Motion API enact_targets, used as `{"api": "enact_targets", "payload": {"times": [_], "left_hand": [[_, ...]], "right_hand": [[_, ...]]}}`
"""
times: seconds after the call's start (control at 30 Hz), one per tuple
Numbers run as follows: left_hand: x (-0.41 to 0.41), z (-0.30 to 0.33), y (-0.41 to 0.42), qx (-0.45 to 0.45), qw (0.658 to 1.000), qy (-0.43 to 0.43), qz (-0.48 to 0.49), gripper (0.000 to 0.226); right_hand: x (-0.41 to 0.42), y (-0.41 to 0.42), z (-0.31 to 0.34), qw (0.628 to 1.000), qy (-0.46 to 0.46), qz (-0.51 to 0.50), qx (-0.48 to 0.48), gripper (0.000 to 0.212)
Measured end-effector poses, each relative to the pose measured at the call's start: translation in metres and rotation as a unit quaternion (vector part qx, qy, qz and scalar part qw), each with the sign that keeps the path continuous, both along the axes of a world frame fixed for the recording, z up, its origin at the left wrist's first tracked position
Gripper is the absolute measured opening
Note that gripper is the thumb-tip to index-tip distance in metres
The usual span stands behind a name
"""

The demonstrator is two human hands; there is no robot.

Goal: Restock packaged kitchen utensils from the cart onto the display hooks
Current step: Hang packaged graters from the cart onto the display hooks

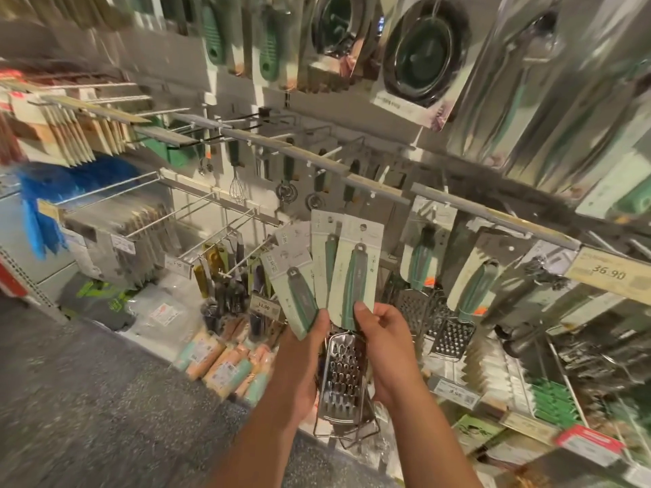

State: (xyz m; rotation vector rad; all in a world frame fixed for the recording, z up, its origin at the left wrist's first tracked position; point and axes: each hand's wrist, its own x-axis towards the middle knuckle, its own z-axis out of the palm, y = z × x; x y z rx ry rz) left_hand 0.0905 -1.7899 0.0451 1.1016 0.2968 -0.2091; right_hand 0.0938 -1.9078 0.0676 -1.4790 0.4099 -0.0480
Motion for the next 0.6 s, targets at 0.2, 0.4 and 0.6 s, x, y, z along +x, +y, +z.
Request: {"api": "enact_targets", "payload": {"times": [0.2,0.4,0.6], "left_hand": [[0.001,-0.003,0.0,0.001,0.999,0.024,0.031,0.031],[0.001,-0.002,-0.004,0.031,0.999,-0.03,0.022,0.04],[0.004,-0.004,-0.009,0.047,0.997,-0.054,0.019,0.04]], "right_hand": [[-0.006,-0.008,-0.009,0.999,0.006,-0.021,0.031,0.024],[-0.012,-0.014,-0.01,0.999,-0.016,-0.026,0.039,0.024],[-0.014,-0.023,-0.007,0.998,-0.032,-0.057,-0.007,0.02]]}}
